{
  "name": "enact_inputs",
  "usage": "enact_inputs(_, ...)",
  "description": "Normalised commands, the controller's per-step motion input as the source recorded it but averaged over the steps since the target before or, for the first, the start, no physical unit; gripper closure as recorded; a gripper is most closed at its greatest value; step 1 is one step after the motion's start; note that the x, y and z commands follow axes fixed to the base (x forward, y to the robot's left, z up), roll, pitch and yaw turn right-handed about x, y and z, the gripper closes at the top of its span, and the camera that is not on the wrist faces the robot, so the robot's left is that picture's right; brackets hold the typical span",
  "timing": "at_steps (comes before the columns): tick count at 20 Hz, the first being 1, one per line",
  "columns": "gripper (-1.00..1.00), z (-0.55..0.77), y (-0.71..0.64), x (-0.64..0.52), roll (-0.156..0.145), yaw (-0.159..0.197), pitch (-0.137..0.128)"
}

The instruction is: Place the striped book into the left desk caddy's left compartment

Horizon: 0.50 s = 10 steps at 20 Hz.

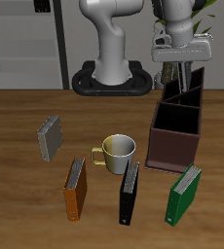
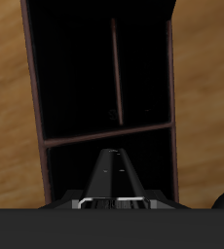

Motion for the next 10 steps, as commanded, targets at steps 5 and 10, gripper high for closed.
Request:
enact_inputs(5,1.0,-0.36,0.06,0.11,0.01,0.018,0.056)
enact_inputs(10,1.0,-0.27,0.0,0.1,-0.008,0.007,0.052)
